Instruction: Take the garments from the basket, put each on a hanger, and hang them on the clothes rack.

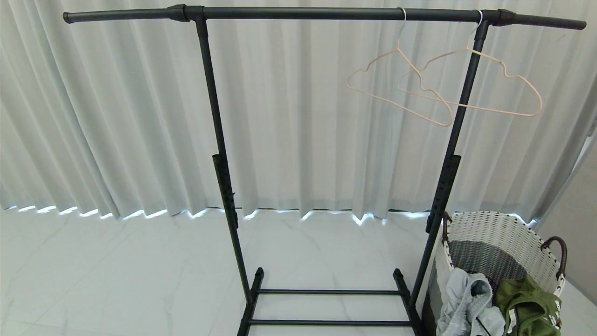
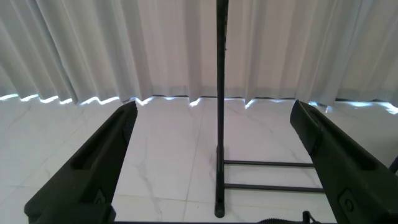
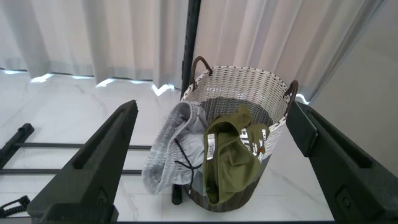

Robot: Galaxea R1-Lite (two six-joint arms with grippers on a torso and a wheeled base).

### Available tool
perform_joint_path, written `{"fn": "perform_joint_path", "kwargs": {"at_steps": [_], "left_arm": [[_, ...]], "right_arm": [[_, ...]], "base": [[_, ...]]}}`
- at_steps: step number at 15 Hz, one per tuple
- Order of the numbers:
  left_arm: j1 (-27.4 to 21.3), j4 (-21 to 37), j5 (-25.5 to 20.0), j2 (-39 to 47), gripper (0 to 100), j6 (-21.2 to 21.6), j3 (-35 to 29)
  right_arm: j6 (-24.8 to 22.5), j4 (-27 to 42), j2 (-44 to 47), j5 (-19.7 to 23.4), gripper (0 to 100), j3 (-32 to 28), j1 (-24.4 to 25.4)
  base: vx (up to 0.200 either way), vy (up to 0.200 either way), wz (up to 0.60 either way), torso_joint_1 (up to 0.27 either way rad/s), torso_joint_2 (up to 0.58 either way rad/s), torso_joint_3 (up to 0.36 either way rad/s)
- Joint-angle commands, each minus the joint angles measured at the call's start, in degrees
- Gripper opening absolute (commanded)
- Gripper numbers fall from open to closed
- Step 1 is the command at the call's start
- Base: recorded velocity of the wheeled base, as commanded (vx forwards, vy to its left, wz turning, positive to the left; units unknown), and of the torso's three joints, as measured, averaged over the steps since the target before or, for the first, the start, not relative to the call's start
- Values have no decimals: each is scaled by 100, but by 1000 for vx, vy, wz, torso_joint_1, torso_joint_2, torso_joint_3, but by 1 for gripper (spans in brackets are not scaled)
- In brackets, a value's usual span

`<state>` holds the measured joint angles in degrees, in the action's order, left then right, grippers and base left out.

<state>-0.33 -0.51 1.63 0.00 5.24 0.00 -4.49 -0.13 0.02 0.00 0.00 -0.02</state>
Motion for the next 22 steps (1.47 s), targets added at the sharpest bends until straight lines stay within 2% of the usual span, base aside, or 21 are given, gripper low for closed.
{"fn": "perform_joint_path", "kwargs": {"at_steps": [1,4,7,19,22], "left_arm": [[-2,-2,4,0,100,-32,0],[-2,-2,39,0,100,-234,0],[-2,-2,30,0,100,-217,0],[-2,-2,30,0,100,-173,0],[-2,-10,39,0,100,-225,0]], "right_arm": [[-8,-4,-2,9,100,0,2],[-140,-4,-2,123,100,0,-6],[-131,5,-2,123,100,0,2],[-114,31,-2,123,100,-9,-6],[-105,31,-2,123,100,-9,2]], "base": [[0,0,0,0,0,0],[0,0,0,0,0,0],[0,0,0,0,0,0],[0,-200,0,1,2,4],[0,0,0,0,0,0]]}}
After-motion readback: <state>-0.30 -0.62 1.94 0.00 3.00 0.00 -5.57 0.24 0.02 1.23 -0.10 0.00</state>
